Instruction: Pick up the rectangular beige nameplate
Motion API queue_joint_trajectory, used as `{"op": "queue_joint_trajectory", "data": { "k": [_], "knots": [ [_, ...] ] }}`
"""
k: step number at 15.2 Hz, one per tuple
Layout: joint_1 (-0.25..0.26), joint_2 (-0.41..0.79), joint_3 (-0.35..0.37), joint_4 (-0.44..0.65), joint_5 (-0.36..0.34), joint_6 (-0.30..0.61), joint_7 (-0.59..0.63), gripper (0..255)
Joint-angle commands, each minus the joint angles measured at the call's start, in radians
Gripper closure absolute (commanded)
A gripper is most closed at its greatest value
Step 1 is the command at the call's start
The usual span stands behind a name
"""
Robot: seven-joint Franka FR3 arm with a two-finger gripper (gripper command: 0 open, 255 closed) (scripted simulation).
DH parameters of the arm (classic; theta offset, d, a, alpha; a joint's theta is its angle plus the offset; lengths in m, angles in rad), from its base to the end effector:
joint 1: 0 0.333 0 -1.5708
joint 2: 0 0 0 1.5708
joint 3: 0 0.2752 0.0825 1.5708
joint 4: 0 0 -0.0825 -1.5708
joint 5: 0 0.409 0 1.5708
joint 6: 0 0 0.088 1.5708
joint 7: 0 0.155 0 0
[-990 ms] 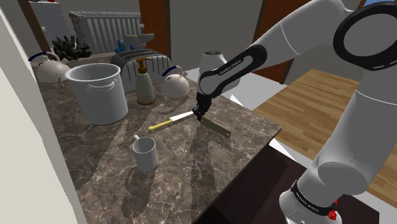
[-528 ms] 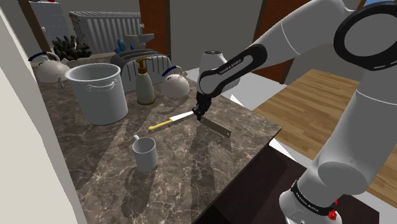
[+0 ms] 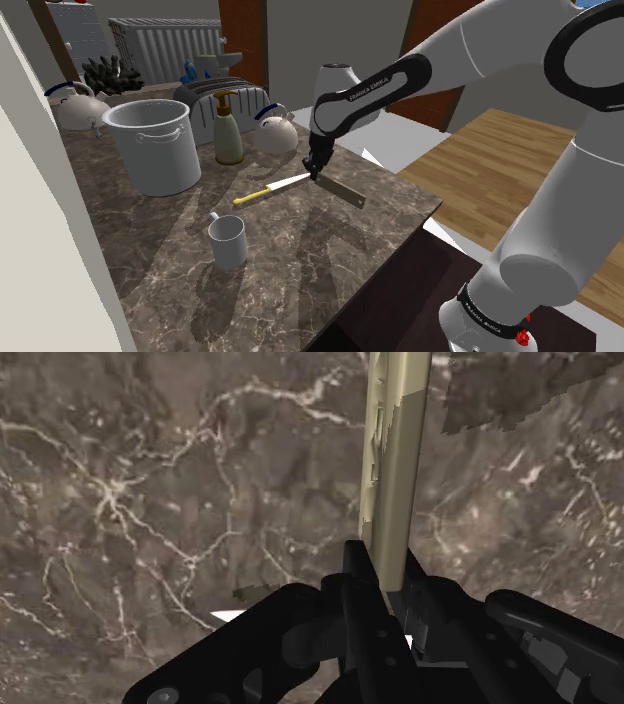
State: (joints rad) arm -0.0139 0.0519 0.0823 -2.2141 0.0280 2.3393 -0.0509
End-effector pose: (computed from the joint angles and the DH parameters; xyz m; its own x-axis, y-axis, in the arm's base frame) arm 0.5613 0.0401 0.2569 0.9923 0.0990 0.0743 0.1009 -0.9946 -0.0220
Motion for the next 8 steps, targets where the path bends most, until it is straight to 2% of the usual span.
{"op": "queue_joint_trajectory", "data": {
  "k": [1,8],
  "knots": [
    [-0.001,-0.016,0.000,0.009,0.001,-0.026,-0.001,255],
    [-0.001,-0.051,-0.001,0.042,0.003,-0.093,-0.002,255]
  ]
}}
